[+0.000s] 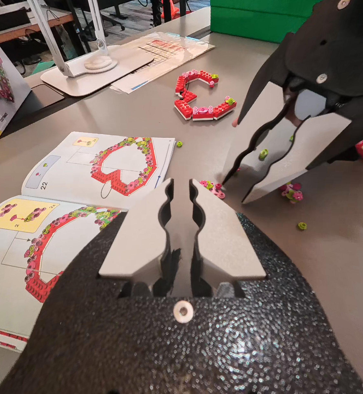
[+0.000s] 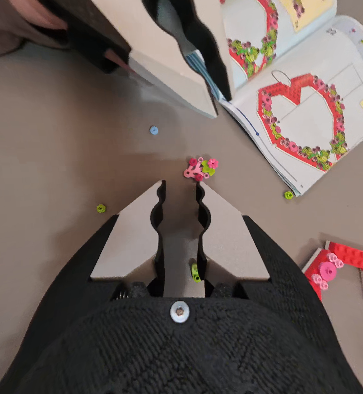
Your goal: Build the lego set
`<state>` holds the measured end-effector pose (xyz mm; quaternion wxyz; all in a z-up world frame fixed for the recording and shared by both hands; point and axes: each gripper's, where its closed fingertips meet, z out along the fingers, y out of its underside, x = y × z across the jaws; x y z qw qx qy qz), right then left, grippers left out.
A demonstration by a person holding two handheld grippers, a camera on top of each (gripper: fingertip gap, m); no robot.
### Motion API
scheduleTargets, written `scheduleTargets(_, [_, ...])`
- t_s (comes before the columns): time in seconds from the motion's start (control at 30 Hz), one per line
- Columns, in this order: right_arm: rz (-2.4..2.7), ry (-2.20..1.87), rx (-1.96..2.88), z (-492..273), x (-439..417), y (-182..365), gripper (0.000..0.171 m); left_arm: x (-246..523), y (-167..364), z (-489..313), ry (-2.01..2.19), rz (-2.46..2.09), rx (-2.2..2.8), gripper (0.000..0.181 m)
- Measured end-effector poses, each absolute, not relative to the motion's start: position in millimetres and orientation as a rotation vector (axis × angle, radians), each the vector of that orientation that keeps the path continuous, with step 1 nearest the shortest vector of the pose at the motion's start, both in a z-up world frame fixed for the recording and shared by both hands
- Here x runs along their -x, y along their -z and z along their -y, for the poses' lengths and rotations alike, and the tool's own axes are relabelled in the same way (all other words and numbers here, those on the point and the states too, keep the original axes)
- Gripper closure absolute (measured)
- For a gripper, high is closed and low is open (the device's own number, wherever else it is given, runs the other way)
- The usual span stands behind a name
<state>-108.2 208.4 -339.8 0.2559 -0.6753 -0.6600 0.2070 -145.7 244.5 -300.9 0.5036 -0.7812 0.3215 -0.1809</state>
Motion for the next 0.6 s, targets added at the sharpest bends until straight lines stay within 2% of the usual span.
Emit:
scheduleTargets(0.03, [1.77, -0.53, 1.857, -211.8, 106.9, 341.9, 0.144, 145.4, 301.2, -244.2, 0.429, -0.783, 1.886, 0.17])
scheduleTargets(0.4, [1.68, -0.568, 1.87, -222.6, 125.5, 342.5, 0.139, 151.6, 303.4, -248.0, 0.312, -0.811, 1.878, 0.174])
scheduleTargets(0.6, [1.702, -0.561, 1.833, -226.2, 130.4, 342.3, 0.151, 151.8, 300.3, -248.2, 0.279, -0.827, 1.847, 0.174])
